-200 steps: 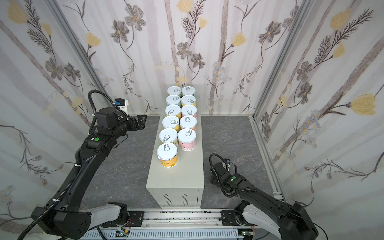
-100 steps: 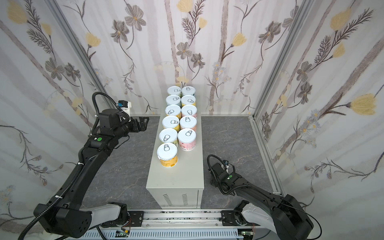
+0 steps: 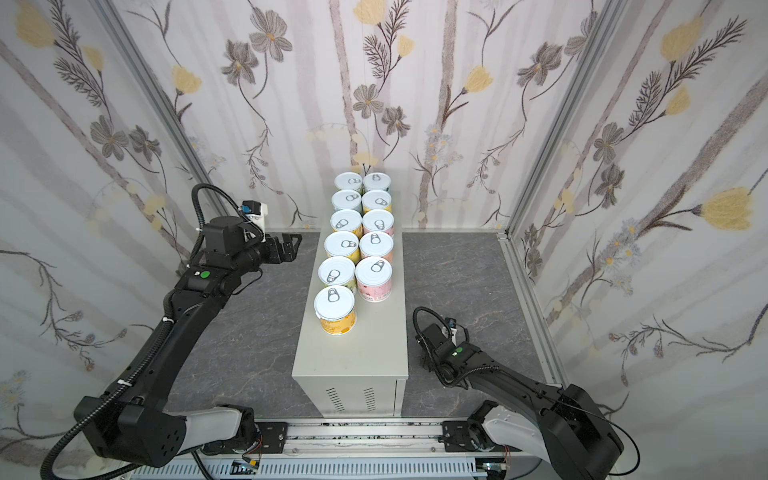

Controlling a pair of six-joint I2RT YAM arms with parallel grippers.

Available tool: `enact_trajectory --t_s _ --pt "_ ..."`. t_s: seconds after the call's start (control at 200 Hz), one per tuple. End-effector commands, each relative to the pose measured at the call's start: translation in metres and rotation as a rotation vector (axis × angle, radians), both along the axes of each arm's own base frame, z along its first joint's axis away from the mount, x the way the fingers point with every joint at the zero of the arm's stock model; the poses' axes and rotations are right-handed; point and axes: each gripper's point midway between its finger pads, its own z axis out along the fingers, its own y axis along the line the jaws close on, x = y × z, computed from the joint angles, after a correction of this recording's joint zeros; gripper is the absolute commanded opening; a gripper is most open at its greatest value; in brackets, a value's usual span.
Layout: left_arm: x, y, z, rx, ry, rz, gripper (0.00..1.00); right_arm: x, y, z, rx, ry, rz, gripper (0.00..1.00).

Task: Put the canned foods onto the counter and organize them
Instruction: 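Lower the right gripper around the floor can while the left gripper holds back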

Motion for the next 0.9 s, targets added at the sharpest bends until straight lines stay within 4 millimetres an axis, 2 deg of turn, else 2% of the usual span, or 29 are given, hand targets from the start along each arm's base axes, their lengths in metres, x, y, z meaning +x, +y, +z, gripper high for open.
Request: enact_trajectory --t_s 0.0,0.33,0.4,0.585,0.69,0.779,0.894 --pt "0.003 -0.004 0.008 -0.009 -0.028 -0.022 1.0 0.007 -0.004 0.006 -0.027 -0.04 -0.011 0.79" --pt "0.004 -0.008 0.004 -0.008 -0.015 -0.044 1.0 0.018 0.002 0.007 -0.018 -0.063 0.013 0.77" --pt "0.003 -0.008 0.003 -0.004 -0.012 -0.046 1.0 0.017 0.002 0.005 -0.021 -0.054 0.019 0.74" --pt "0.001 -0.008 0.005 0.004 -0.016 -0.054 1.0 0.014 0.002 0.003 -0.011 -0.039 0.022 0.59" --pt "0.0 -0.008 0.008 0.016 -0.024 -0.06 1.0 0.021 0.006 0.027 0.034 -0.106 0.016 0.51" --pt "-0.001 -0.008 0.012 0.028 -0.026 -0.067 1.0 0.029 0.012 0.062 0.088 -0.181 0.013 0.46" --pt "-0.004 -0.01 0.019 0.023 -0.04 -0.081 1.0 0.036 0.004 0.105 0.097 -0.254 -0.023 0.46"
